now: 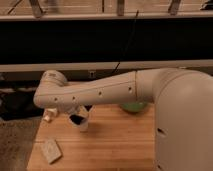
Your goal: Place the eraser in the ceramic cup
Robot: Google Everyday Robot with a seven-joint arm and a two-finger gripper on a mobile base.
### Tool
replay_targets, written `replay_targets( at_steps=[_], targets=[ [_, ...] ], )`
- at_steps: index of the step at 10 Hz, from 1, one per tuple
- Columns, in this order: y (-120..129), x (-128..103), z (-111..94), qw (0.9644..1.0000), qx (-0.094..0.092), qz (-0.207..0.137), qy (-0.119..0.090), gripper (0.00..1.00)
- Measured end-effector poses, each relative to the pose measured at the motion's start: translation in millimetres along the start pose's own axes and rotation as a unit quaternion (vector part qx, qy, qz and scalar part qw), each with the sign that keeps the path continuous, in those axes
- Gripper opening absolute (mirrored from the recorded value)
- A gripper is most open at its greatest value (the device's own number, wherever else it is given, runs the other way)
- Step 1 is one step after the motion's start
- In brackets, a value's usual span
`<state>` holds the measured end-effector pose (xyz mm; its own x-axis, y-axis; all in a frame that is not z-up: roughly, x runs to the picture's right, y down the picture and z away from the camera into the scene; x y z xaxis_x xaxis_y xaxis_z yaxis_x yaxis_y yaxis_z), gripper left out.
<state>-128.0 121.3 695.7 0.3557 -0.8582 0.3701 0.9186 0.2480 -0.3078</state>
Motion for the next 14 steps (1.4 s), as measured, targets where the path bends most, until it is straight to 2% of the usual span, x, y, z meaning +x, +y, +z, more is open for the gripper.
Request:
replay_targets(
  at_steps=[14],
  targets=[
    [-1.4,0.1,5.7,0.9999,0.014,-0.006,0.007,0.0]
  ],
)
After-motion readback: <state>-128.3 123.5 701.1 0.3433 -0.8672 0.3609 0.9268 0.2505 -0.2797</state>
